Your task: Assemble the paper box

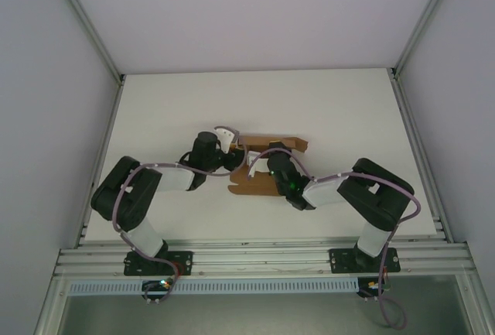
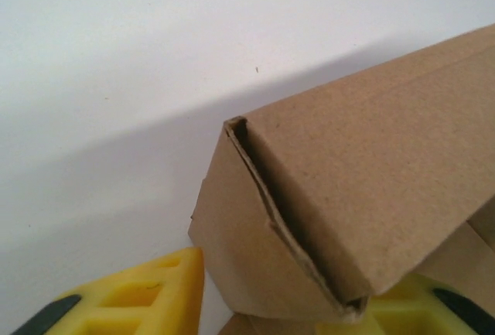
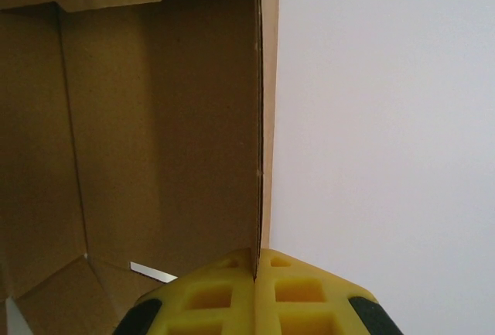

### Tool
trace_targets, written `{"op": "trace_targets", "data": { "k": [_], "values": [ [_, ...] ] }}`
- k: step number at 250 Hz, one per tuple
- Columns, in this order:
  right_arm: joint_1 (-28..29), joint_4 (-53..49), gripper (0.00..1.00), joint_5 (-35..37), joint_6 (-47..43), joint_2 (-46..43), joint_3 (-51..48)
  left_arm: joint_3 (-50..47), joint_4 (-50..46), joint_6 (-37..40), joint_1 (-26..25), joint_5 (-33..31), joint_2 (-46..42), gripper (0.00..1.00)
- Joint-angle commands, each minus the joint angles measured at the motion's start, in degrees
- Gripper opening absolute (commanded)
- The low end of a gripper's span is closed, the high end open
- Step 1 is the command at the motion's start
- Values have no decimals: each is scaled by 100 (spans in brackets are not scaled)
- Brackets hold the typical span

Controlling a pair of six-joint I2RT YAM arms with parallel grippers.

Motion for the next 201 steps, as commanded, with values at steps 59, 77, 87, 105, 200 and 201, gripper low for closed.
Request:
{"op": "trace_targets", "data": {
  "k": [59,77,87,105,200,201],
  "values": [
    [57,-2299,0,-416,1119,-272,325,137,1353,6,-214,-1007,669,35],
    [33,-2474,0,-458,1217,-249,377,170,1479,10,-221,-929,742,34],
    [15,-2556,0,-476,1262,-242,406,199,1523,22,-219,-922,768,33],
    [-11,-2736,0,-531,1374,-232,479,270,1530,62,-221,-966,832,32],
    [-182,-3786,47,-1000,2490,-854,703,206,1977,194,-229,-1265,1038,0],
    [-180,-3823,49,-1013,2516,-868,704,200,1977,201,-230,-1261,1033,0]
  ]
}}
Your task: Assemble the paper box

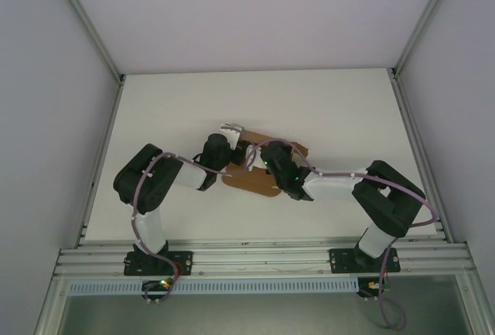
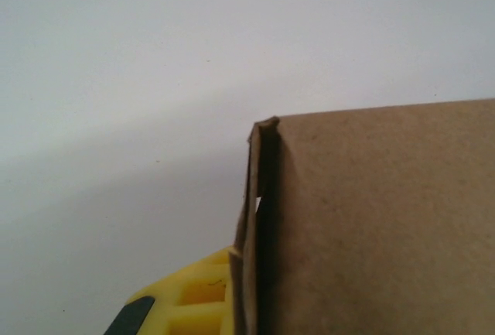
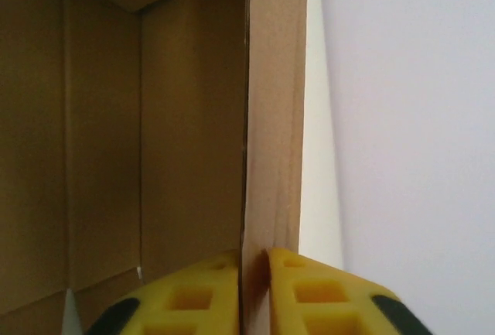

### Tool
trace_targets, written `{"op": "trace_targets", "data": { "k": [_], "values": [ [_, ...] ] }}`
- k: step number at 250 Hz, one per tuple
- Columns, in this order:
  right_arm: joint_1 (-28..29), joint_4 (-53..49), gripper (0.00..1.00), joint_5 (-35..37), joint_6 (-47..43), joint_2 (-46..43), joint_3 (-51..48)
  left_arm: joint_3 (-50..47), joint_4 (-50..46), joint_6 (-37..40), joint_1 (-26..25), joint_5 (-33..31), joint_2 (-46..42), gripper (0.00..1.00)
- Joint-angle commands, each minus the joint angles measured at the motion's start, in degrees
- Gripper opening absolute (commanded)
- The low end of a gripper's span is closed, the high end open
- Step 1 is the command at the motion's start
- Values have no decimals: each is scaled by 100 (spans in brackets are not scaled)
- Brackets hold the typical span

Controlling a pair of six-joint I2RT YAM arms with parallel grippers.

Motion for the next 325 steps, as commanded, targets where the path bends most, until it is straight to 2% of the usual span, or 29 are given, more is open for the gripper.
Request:
{"op": "trace_targets", "data": {
  "k": [1,16,54,60,80,111,137,158,208,228,263,274,296,325],
  "values": [
    [-90,-1297,50,-510,789,-399,-23,-83,500,82,22,-63,-34,0],
    [-154,-1653,62,-765,1143,-731,-9,-125,463,153,23,70,-98,0],
    [-331,-1936,73,-1422,2006,-1763,-261,-177,300,255,21,420,-245,0],
    [-375,-1923,78,-1581,2161,-1944,-319,-204,292,274,24,506,-269,0],
    [-666,-2003,83,-2357,2721,-2525,-468,-277,259,331,21,804,-342,0],
    [-1433,-2198,100,-3646,4073,-3016,-405,-284,55,424,16,1250,-399,0],
    [-1962,-2300,100,-4452,5485,-2758,26,-277,-13,428,19,1798,-398,0],
    [-2079,-2673,100,-4790,5989,-2214,589,-169,-219,445,16,2062,-373,0],
    [-2082,-3468,87,-5199,6097,-772,1680,-48,-706,691,-78,1906,-401,0],
    [-2101,-3532,79,-5601,6118,-402,1898,-37,-839,740,-92,1828,-424,0],
    [-2087,-3276,72,-6200,6201,31,1964,6,-998,790,-101,1752,-401,0],
    [-2084,-3304,70,-6199,6213,175,1999,4,-978,792,-114,1735,-389,0],
    [-2088,-3416,62,-6176,6199,409,2063,13,-994,774,-128,1682,-375,0],
    [-2084,-3346,60,-6264,6311,607,1947,80,-1084,748,-141,1636,-327,0]
  ]
}}
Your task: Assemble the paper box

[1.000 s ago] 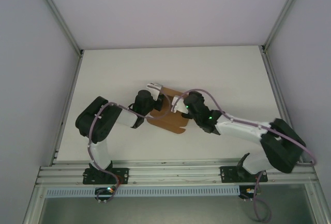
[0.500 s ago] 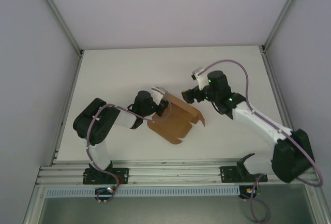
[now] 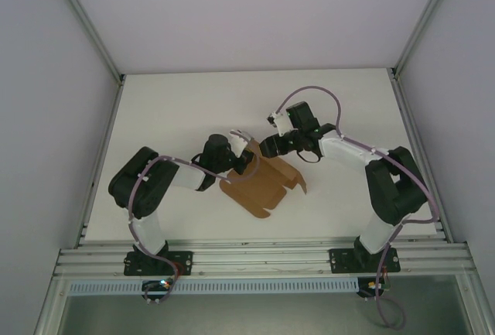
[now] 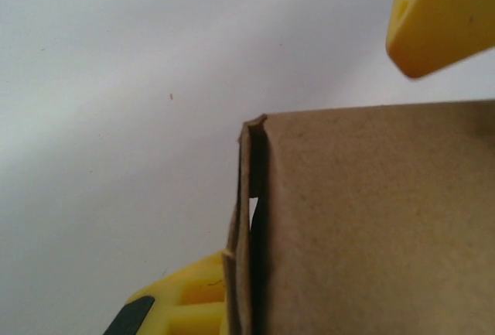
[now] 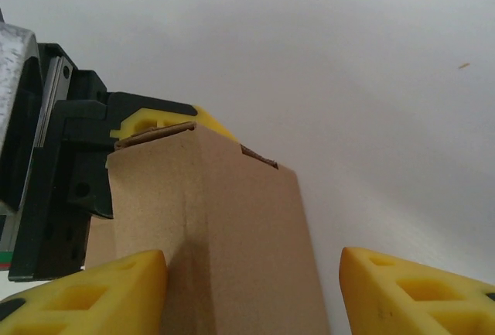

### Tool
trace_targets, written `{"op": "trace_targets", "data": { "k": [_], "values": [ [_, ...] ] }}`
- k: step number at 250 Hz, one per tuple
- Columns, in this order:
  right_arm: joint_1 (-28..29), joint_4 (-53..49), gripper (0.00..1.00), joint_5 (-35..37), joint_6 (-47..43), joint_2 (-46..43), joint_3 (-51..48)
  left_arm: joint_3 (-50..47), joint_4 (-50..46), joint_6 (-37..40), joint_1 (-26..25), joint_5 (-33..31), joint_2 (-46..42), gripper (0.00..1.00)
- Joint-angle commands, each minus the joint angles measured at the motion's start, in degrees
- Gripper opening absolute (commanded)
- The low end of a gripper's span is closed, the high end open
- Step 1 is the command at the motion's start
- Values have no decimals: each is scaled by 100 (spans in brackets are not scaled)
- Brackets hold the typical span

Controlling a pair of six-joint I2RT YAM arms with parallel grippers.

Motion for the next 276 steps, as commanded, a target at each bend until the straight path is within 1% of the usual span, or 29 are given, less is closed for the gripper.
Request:
{"op": "trace_targets", "data": {
  "k": [1,27,37,49,60,73,80,121,149,156,169,172,187,197,211,228,241,256,276],
  "values": [
    [6,-139,60,-253,177,226,8,103,-364,97,-62,-65,-45,0],
    [10,-173,58,-72,261,361,-77,152,-358,32,-69,-118,21,0],
    [4,-220,56,24,274,417,-86,163,-327,16,-71,-130,38,4],
    [-1,-276,55,106,289,475,-95,162,-256,-24,-71,-144,56,8],
    [-20,-344,54,100,286,524,-75,156,-186,-36,-71,-152,73,14],
    [-31,-375,54,74,299,575,-69,160,-93,-67,-71,-133,78,15],
    [-40,-383,53,65,300,593,-60,160,-31,-73,-68,-132,95,17],
    [-117,-378,52,-108,321,672,-25,190,354,-43,-69,-58,165,18],
    [-151,-397,52,-169,312,675,4,304,448,64,-70,-39,276,33],
    [-156,-393,52,-206,309,675,6,326,505,82,-73,-9,320,34],
    [-174,-402,52,-262,304,683,10,341,660,106,-73,-6,392,34],
    [-175,-411,52,-262,306,670,16,344,696,88,-69,-11,409,32],
    [-197,-437,52,-288,299,710,32,354,867,67,-72,-90,468,16],
    [-212,-446,52,-280,308,697,28,366,907,91,-67,-128,486,0],
    [-222,-463,52,-272,308,684,24,378,903,91,-75,-327,485,0],
    [-236,-521,54,-267,275,634,37,350,851,108,-93,-873,448,0],
    [-258,-517,60,-226,272,543,8,331,711,108,-101,-1321,376,0],
    [-277,-451,68,-125,290,377,-45,341,426,99,-113,-1621,247,0],
    [-335,-374,73,63,333,44,-150,292,173,-14,-141,-1906,35,0]
  ]
}}
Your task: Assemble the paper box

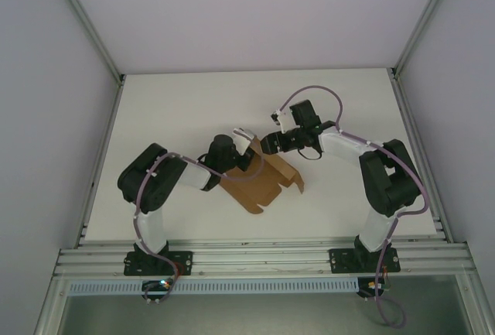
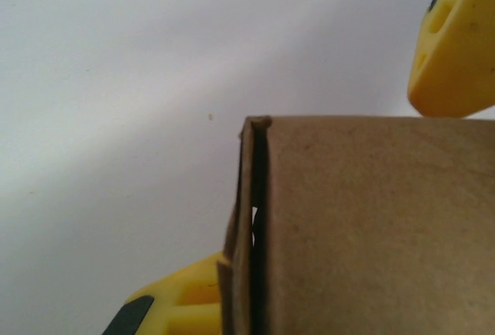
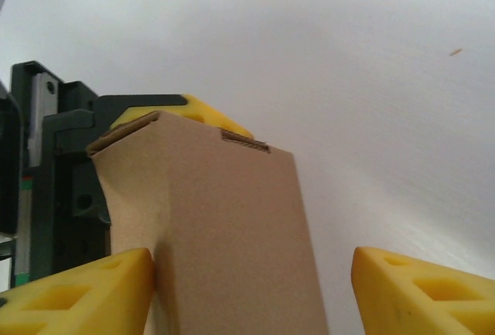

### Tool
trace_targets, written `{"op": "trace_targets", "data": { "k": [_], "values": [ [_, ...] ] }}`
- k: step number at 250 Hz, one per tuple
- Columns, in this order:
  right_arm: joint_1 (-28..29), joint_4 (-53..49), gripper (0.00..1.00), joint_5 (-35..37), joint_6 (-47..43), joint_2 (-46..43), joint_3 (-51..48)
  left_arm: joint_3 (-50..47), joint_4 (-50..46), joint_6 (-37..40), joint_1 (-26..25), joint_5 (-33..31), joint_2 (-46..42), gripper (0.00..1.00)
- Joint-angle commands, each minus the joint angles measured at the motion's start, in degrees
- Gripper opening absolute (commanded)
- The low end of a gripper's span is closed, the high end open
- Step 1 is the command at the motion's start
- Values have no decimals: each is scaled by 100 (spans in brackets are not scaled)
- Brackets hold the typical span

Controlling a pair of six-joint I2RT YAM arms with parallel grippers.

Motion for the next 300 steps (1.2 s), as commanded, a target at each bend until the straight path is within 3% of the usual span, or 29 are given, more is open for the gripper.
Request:
{"op": "trace_targets", "data": {
  "k": [1,39,54,79,127,178,241,300],
  "values": [
    [-46,-495,73,448,10,-349,-261,78,-280,-127,23,-1006,-381,0],
    [-149,-182,82,1001,123,-1351,-730,-239,-493,-568,14,-1439,-987,0],
    [-171,-124,100,1158,95,-1800,-951,-334,-713,-735,22,-1594,-1273,0],
    [-192,-181,100,1488,65,-2499,-1282,-399,-1204,-1029,35,-1817,-1700,0],
    [-221,-63,100,2020,48,-3304,-1760,-478,-1732,-1181,14,-1577,-2176,0],
    [-221,46,100,1978,-5,-3020,-1655,-534,-1732,-1261,-4,-1369,-2321,0],
    [-57,979,100,1094,47,-2485,-1587,-255,-2080,-1423,-90,-1381,-2248,0],
    [280,2630,99,2243,768,-2244,-1966,-134,-1955,-1730,-221,-1230,-2065,0]
  ]
}}
